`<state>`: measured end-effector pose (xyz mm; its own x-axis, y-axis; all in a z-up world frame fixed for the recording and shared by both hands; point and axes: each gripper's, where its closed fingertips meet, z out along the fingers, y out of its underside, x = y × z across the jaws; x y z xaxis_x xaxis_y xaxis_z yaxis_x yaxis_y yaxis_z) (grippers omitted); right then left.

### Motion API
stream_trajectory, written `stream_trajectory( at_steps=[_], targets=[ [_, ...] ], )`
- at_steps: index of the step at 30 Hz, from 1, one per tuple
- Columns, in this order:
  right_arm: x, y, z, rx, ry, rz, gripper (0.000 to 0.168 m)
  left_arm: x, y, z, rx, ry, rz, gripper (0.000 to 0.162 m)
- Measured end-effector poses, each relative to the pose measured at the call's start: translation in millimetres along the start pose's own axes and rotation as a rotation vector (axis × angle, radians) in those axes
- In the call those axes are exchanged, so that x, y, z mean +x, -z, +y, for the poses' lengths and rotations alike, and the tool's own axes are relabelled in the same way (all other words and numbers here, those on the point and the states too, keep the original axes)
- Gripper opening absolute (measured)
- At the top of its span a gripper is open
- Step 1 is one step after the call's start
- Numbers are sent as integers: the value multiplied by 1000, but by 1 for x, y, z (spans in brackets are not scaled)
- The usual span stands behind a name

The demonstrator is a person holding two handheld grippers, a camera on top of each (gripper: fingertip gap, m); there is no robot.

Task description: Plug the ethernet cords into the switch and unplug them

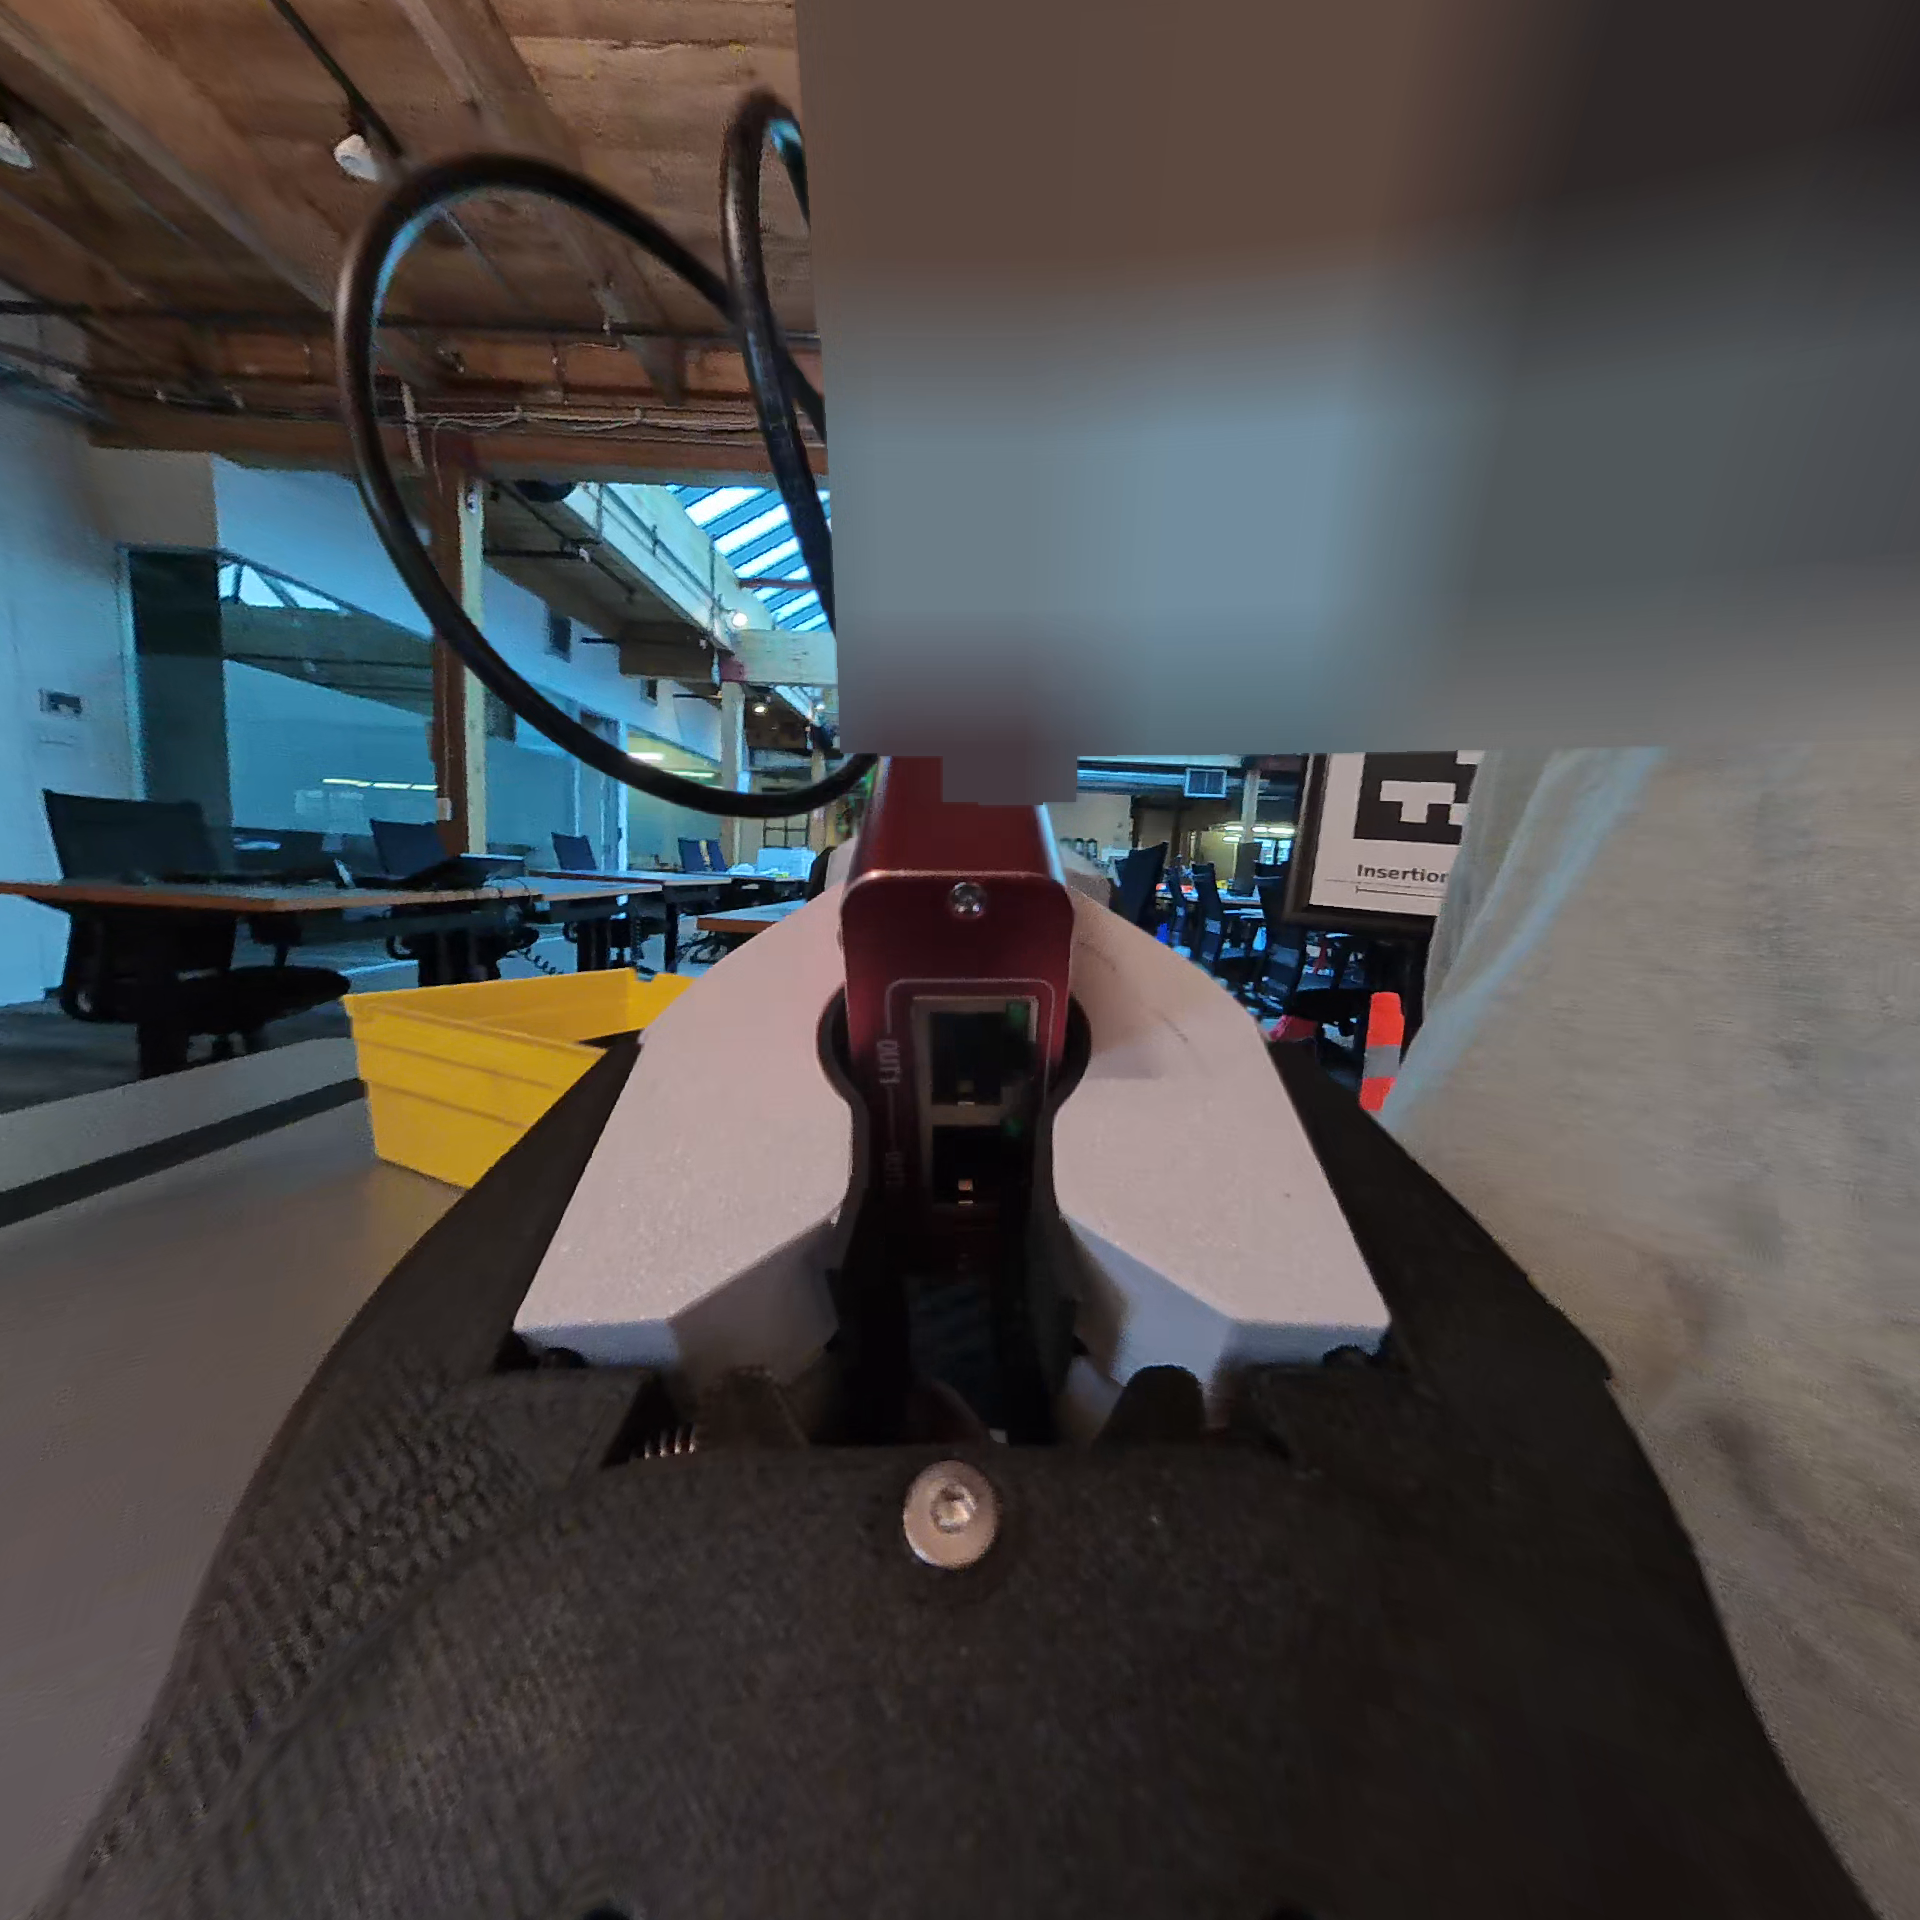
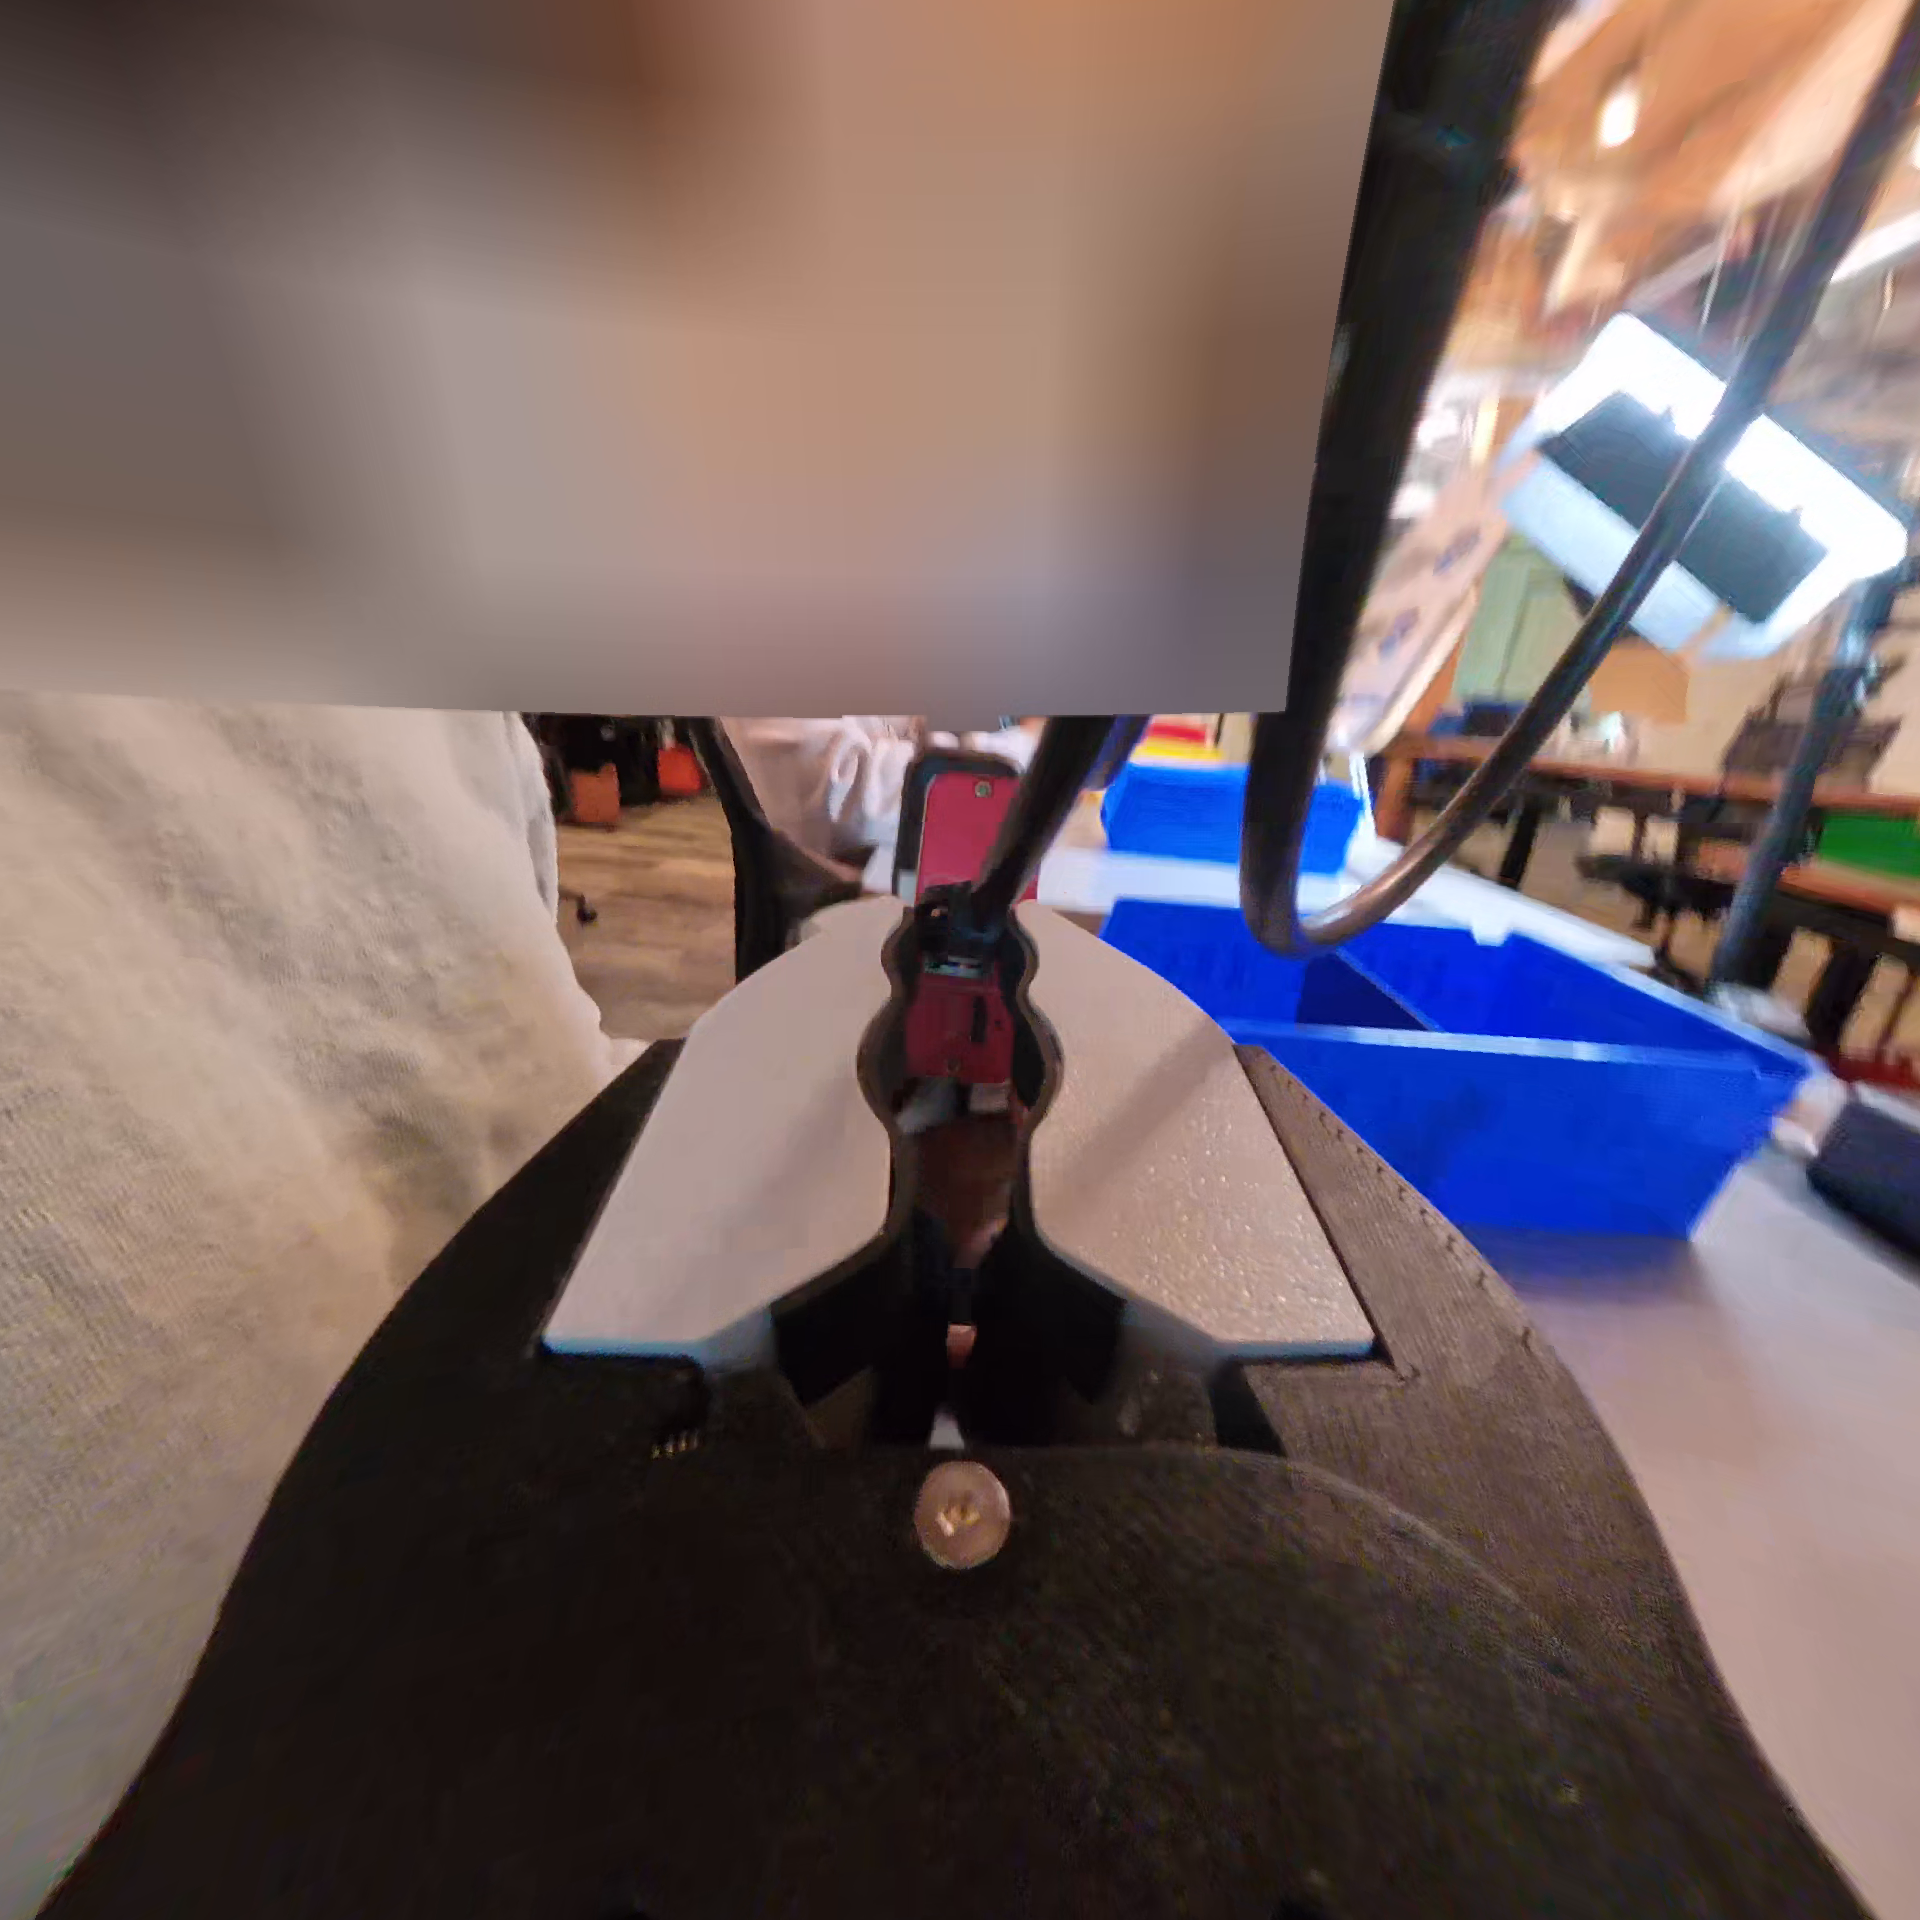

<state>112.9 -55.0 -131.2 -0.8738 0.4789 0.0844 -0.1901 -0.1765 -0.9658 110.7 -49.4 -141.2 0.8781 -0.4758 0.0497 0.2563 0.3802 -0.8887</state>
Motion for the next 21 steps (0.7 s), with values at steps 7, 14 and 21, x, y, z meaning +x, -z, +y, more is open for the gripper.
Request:
stream_trajectory(
  at_steps=[7,14,21],
  targets=[
    [10,14,11,-289,7,144,23,-5,-1,7,-50,-50,-43,29],
    [11,14,10,-242,-114,143,20,-8,-2,13,-89,-86,-71,29],
    [9,13,17,-296,-91,127,20,-7,-3,14,-92,-62,-57,29]
  ],
)
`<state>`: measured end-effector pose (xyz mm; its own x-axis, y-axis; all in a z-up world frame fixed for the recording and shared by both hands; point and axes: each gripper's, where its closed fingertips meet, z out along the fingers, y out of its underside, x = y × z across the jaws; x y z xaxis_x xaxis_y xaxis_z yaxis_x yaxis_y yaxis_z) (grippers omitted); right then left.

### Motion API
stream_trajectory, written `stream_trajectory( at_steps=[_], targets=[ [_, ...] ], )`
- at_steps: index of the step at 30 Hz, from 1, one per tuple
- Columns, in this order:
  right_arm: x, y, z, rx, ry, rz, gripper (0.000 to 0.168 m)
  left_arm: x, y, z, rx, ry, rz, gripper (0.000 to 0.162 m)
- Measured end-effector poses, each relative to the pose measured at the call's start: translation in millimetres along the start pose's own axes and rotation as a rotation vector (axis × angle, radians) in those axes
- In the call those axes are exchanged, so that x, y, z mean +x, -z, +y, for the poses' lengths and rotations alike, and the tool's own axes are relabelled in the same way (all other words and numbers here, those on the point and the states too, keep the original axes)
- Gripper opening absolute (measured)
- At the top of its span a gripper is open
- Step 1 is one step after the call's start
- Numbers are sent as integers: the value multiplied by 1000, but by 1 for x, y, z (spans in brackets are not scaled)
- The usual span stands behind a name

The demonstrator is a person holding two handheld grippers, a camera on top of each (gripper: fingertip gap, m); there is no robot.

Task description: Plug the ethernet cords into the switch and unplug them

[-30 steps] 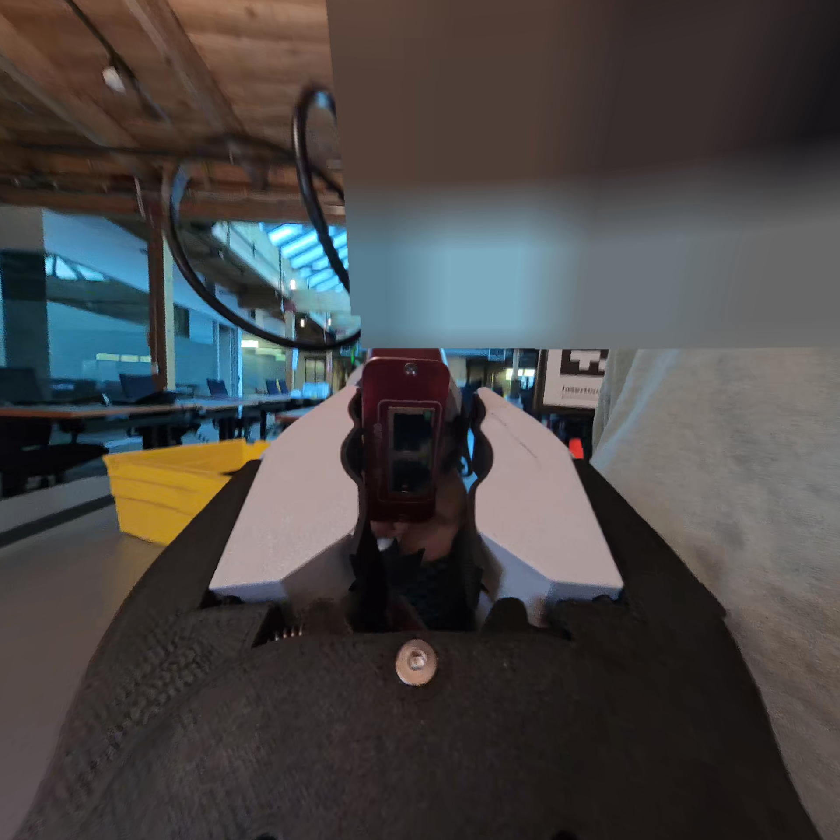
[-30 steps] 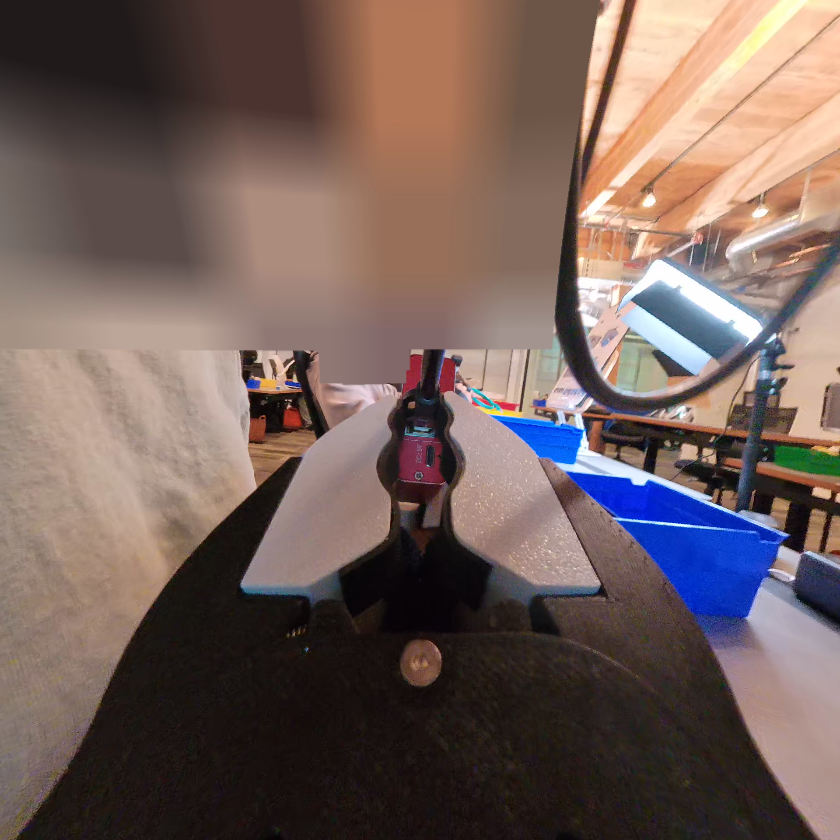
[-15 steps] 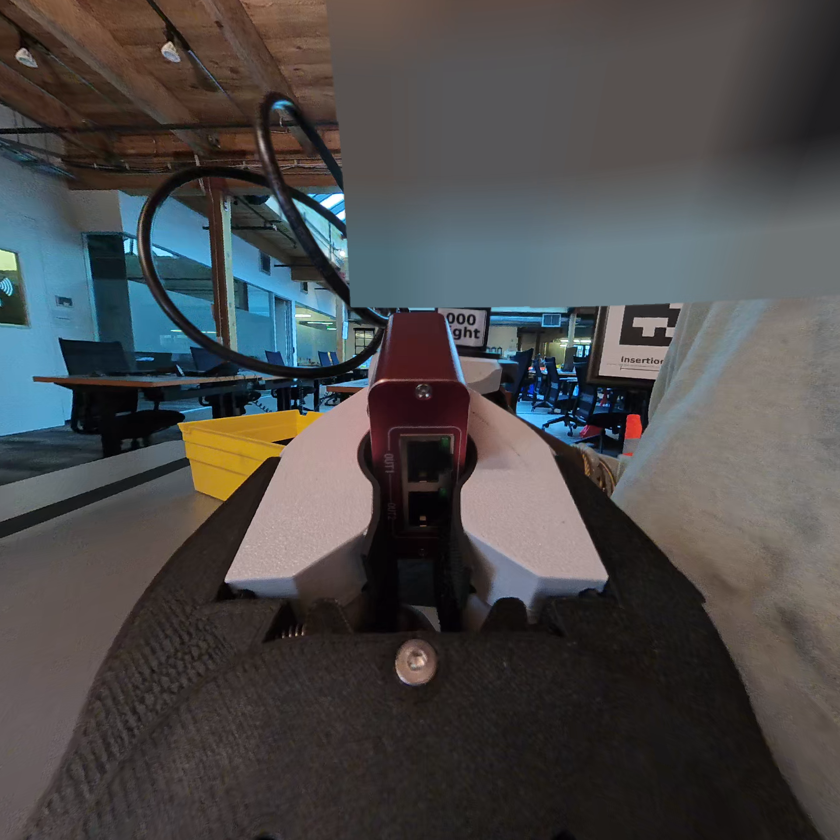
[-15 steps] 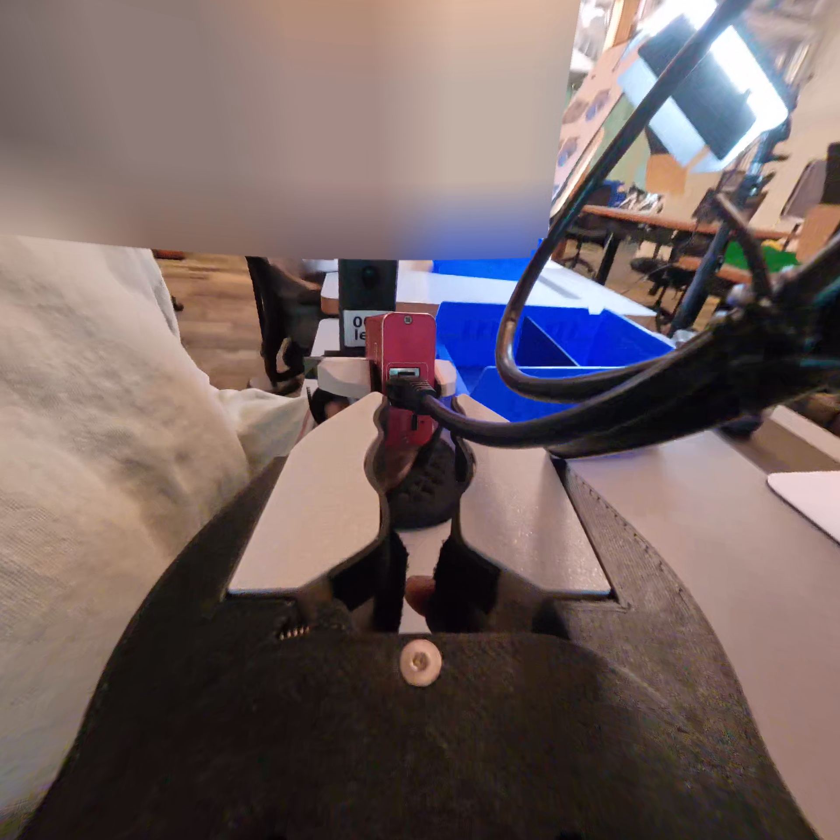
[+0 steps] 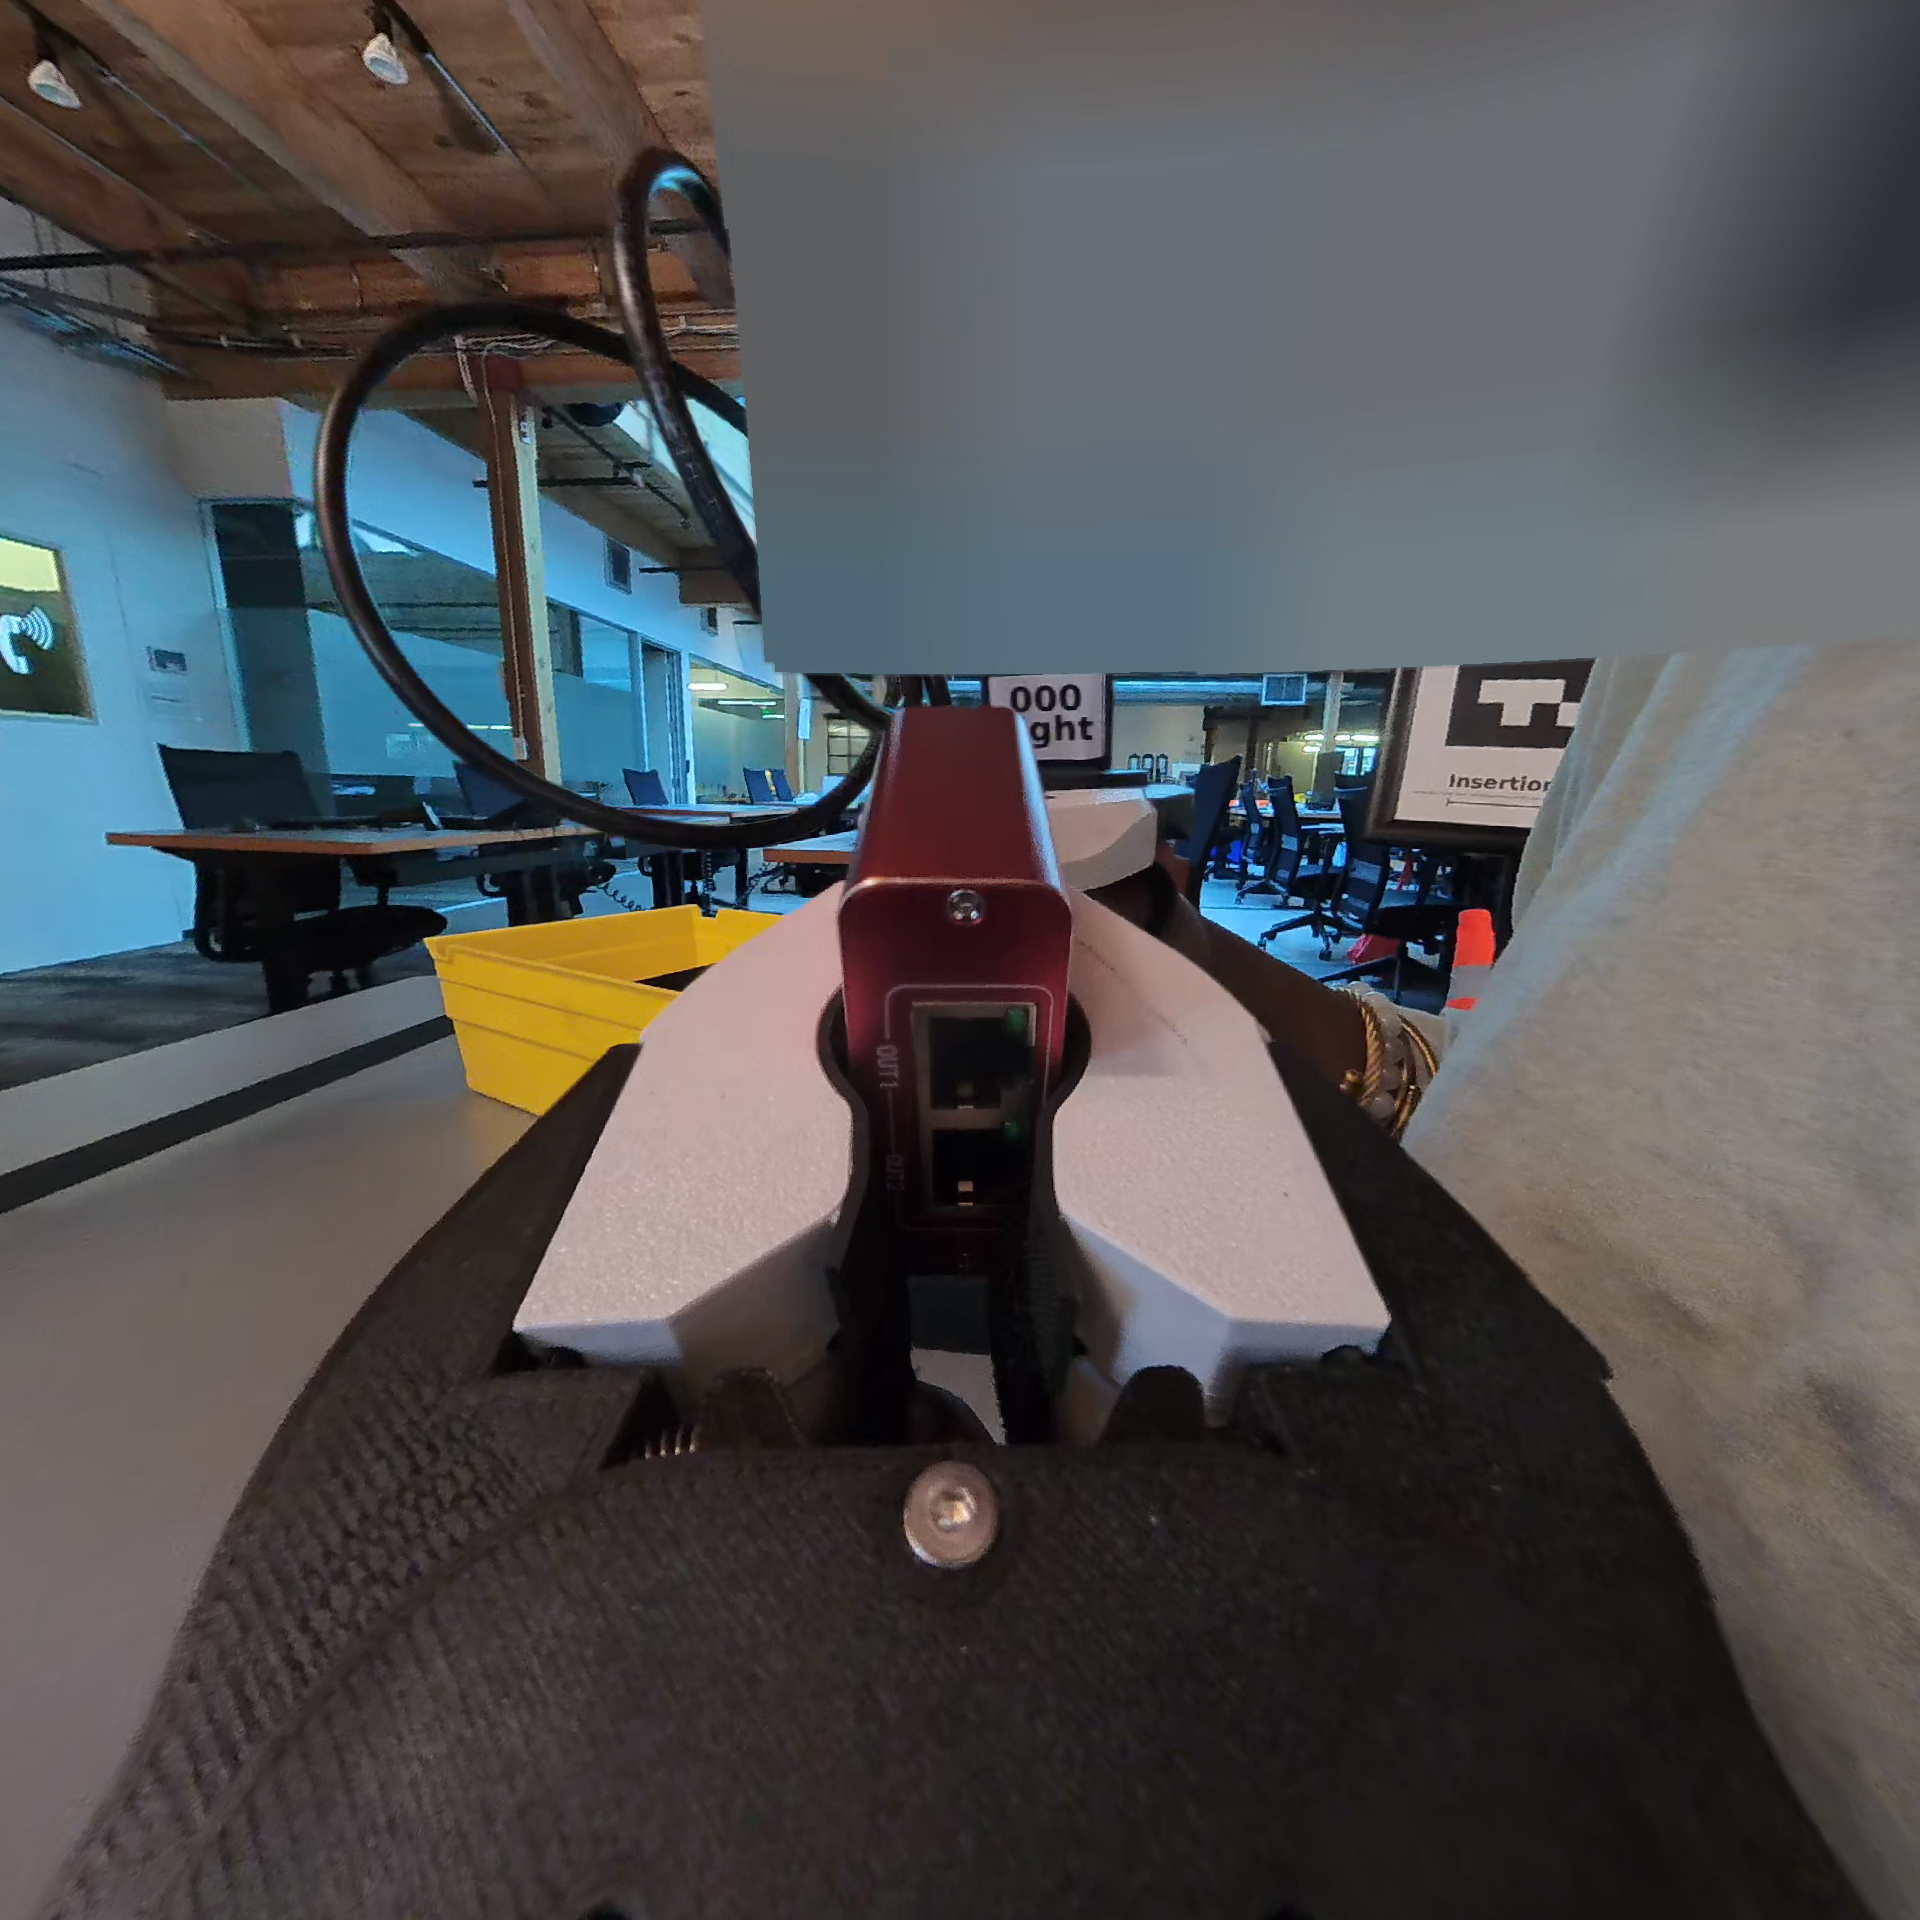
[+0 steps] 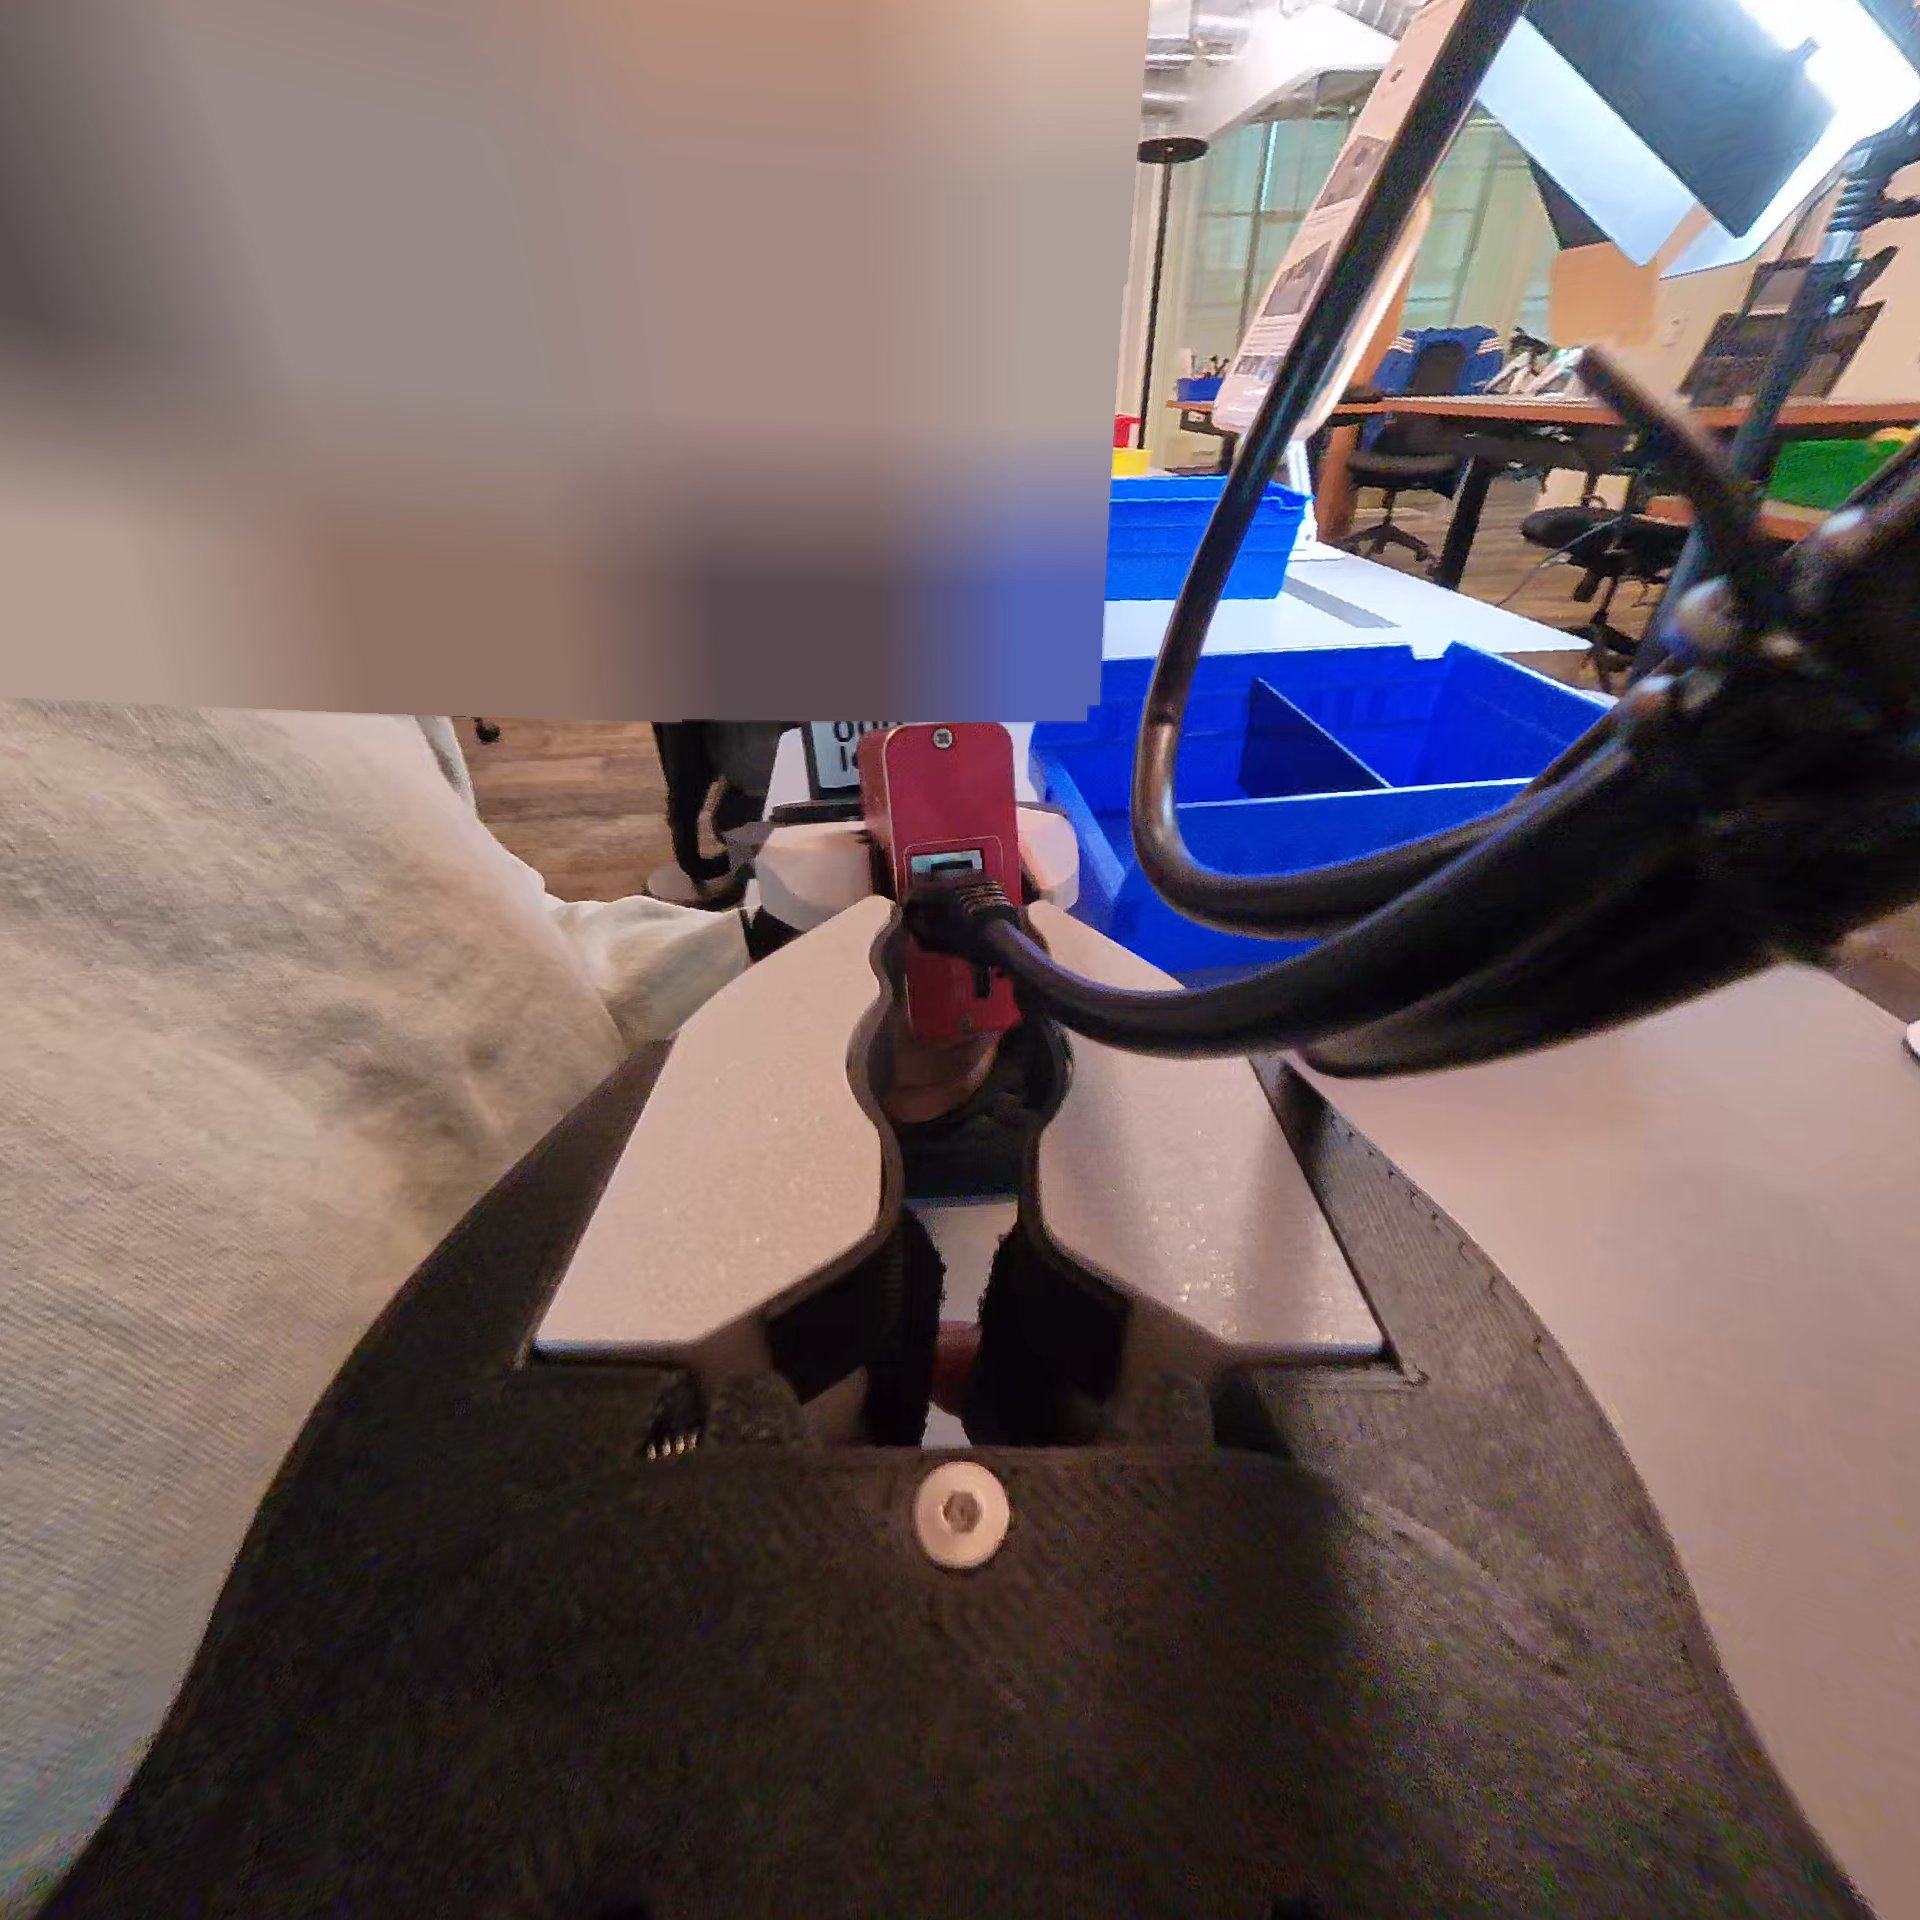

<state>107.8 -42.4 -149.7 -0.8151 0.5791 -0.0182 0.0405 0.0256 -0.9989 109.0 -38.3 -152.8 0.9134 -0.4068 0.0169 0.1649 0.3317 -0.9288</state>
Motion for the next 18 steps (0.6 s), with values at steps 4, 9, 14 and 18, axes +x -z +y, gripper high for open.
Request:
stream_trajectory(
  at_steps=[4,9,14,18],
  targets=[
    [-3,2,-5,42,-65,-62,23,0,0,2,-11,-10,-5,29],
    [0,3,-1,12,-34,-37,18,-1,0,4,-27,-12,-11,29],
    [6,3,1,-4,60,43,18,-5,-1,8,-50,-32,-53,29],
    [11,4,3,37,125,126,18,-9,-1,10,-61,-44,-89,29]
  ],
)
